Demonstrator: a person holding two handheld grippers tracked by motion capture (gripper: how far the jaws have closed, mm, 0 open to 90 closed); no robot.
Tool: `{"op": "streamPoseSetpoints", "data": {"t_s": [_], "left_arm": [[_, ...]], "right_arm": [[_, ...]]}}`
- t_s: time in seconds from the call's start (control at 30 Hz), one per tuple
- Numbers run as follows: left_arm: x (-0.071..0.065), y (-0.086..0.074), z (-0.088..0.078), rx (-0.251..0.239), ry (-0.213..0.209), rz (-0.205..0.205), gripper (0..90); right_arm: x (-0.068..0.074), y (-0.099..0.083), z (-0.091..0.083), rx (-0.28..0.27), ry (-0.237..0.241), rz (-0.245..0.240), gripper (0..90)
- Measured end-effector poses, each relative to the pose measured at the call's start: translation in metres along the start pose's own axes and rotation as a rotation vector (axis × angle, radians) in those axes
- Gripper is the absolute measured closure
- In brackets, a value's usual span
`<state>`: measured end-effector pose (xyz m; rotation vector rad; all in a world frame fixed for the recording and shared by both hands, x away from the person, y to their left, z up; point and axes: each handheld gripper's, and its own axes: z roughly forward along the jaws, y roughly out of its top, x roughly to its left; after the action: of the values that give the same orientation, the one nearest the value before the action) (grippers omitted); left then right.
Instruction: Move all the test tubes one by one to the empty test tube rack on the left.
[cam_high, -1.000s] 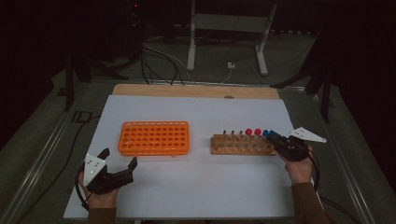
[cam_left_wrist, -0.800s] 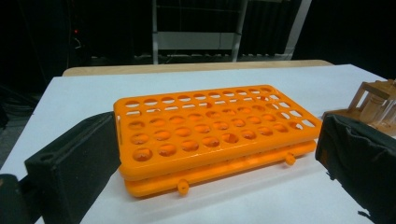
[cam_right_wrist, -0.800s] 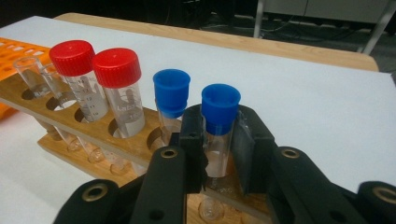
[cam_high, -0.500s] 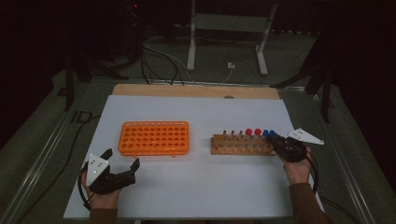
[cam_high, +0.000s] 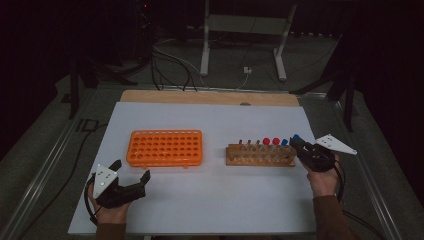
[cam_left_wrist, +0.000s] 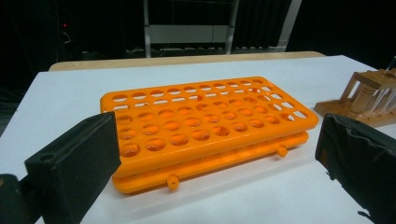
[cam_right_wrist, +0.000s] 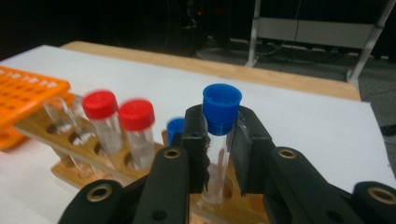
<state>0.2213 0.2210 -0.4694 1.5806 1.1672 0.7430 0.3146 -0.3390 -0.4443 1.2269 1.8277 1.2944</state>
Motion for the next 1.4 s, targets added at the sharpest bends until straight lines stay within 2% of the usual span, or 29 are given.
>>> {"op": "streamPoseSetpoints", "data": {"t_s": [0.07, 0.23, 0.4, 0.43, 0.47, 0.5, 0.53, 0.57, 0.6, 0.63, 0.67, 0.7, 0.73, 0.77, 0.83, 0.9, 0.93, 1.13, 1.17, 1.2, 1.23, 1.4], "left_arm": [[0.0, 0.0, 0.0, 0.002, -0.005, 0.0, 0.8], [-0.001, -0.001, 0.003, 0.021, -0.03, 0.001, 0.8], [-0.007, 0.001, 0.005, 0.021, -0.033, 0.011, 0.8], [-0.009, 0.002, 0.006, 0.018, -0.029, 0.015, 0.7], [-0.012, 0.004, 0.006, 0.017, -0.033, 0.021, 0.7], [-0.015, 0.005, 0.007, 0.011, -0.04, 0.027, 0.7], [-0.022, 0.01, 0.009, 0.002, -0.063, 0.043, 0.7], [-0.022, 0.01, 0.009, 0.002, -0.063, 0.043, 0.7], [-0.028, 0.016, 0.012, -0.004, -0.086, 0.06, 0.7], [-0.028, 0.016, 0.012, -0.004, -0.086, 0.06, 0.7], [-0.035, 0.022, 0.016, -0.009, -0.112, 0.068, 0.7], [-0.039, 0.025, 0.018, 0.001, -0.113, 0.081, 0.7], [-0.039, 0.025, 0.018, 0.001, -0.113, 0.081, 0.7], [-0.045, 0.029, 0.023, 0.007, -0.138, 0.086, 0.7], [-0.048, 0.031, 0.025, 0.005, -0.148, 0.087, 0.7], [-0.061, 0.039, 0.035, 0.004, -0.195, 0.079, 0.7], [-0.061, 0.039, 0.035, 0.004, -0.195, 0.079, 0.7], [-0.088, 0.049, 0.058, 0.01, -0.26, 0.09, 0.7], [-0.093, 0.051, 0.062, 0.013, -0.271, 0.094, 0.8], [-0.104, 0.053, 0.07, 0.014, -0.296, 0.102, 0.8], [-0.104, 0.053, 0.07, 0.014, -0.296, 0.102, 0.8], [-0.126, 0.059, 0.087, 0.004, -0.342, 0.147, 0.8]], "right_arm": [[0.001, 0.002, -0.002, -0.007, -0.005, -0.005, 76.6], [0.01, 0.02, -0.015, -0.054, -0.025, -0.056, 76.7], [0.014, 0.028, -0.023, -0.072, -0.006, -0.059, 76.7], [0.017, 0.031, -0.025, -0.068, 0.015, -0.064, 76.6], [0.017, 0.031, -0.025, -0.068, 0.015, -0.064, 76.6], [0.018, 0.033, -0.025, -0.065, 0.026, -0.068, 76.6], [0.022, 0.035, -0.027, -0.063, 0.046, -0.074, 76.7], [0.023, 0.036, -0.027, -0.064, 0.061, -0.071, 76.7], [0.026, 0.037, -0.028, -0.065, 0.071, -0.072, 76.7], [0.028, 0.038, -0.028, -0.064, 0.079, -0.075, 76.7], [0.03, 0.039, -0.028, -0.065, 0.09, -0.075, 76.6], [0.033, 0.04, -0.029, -0.066, 0.102, -0.072, 76.6], [0.035, 0.041, -0.028, -0.069, 0.114, -0.074, 76.6], [0.037, 0.041, -0.028, -0.07, 0.127, -0.072, 76.6], [0.039, 0.042, -0.028, -0.071, 0.139, -0.068, 76.6], [0.045, 0.041, -0.025, -0.066, 0.169, -0.068, 76.5], [0.045, 0.041, -0.025, -0.066, 0.169, -0.068, 76.5], [0.056, 0.036, -0.016, -0.036, 0.221, -0.056, 76.6], [0.06, 0.034, -0.012, -0.024, 0.236, -0.056, 76.5], [0.062, 0.034, -0.011, -0.018, 0.242, -0.059, 76.5], [0.062, 0.034, -0.011, -0.018, 0.242, -0.059, 76.5], [0.077, 0.031, -0.005, 0.001, 0.275, -0.075, 76.5]]}}
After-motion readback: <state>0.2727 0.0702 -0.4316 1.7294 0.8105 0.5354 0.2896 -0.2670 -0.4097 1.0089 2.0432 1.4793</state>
